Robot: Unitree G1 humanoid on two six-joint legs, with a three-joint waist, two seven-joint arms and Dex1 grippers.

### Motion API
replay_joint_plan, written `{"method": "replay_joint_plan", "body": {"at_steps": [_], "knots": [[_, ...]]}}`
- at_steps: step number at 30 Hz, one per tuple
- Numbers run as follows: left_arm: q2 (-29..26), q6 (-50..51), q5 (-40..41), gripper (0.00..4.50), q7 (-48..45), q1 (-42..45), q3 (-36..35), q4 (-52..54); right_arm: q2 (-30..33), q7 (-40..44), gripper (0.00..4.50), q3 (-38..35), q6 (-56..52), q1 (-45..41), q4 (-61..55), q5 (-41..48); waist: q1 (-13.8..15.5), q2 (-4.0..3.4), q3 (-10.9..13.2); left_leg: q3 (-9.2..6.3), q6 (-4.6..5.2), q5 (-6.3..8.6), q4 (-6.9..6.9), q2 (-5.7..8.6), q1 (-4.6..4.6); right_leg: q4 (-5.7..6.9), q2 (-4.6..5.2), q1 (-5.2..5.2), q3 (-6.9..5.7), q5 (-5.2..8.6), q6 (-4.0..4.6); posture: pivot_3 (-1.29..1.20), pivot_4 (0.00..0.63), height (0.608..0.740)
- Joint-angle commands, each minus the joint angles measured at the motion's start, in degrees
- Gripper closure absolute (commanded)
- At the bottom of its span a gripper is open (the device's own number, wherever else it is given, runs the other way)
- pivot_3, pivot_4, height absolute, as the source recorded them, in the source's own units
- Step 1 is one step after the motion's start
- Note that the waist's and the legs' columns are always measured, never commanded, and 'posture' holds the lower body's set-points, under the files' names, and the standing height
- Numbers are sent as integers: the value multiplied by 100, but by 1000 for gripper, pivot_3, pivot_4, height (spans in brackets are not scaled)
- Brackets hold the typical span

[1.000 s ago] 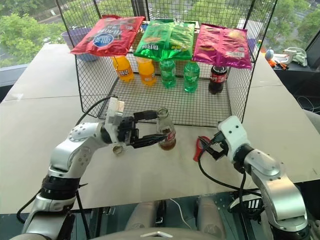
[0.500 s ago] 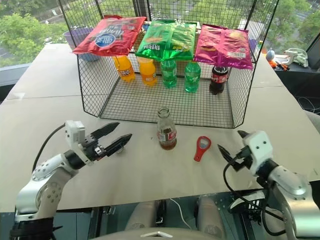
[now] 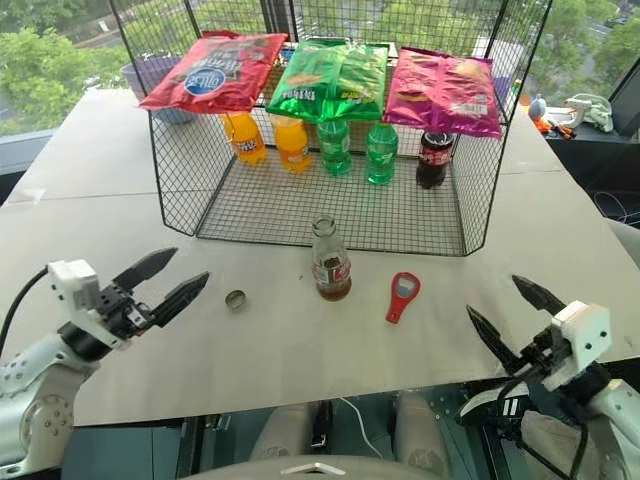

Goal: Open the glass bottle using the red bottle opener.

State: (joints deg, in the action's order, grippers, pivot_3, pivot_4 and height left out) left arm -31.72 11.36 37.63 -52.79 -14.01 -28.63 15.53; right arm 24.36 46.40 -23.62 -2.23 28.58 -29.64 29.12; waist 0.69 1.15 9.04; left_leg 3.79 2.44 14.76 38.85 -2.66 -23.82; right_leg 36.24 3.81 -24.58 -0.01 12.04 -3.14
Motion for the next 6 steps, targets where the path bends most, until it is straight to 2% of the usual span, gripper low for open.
{"method": "replay_joint_plan", "body": {"at_steps": [1, 6], "knots": [[-99, -228, -28, 158, -115, -175, -254, -50, 136, 13, 0, -265, -5, 131, -479, 374, 0, -1, 0, 1, -1, 1, 0, -1, 0, 0, 1, -1, -1, 0, 0, 0, 150, 740], [-93, -290, -88, 158, -8, -284, -273, -61, 343, -197, 0, -327, -259, 76, -676, 515, 2, 3, -2, 9, -26, 15, -3, 0, -1, 0, 17, -6, -10, 0, 0, 0, 150, 740]]}}
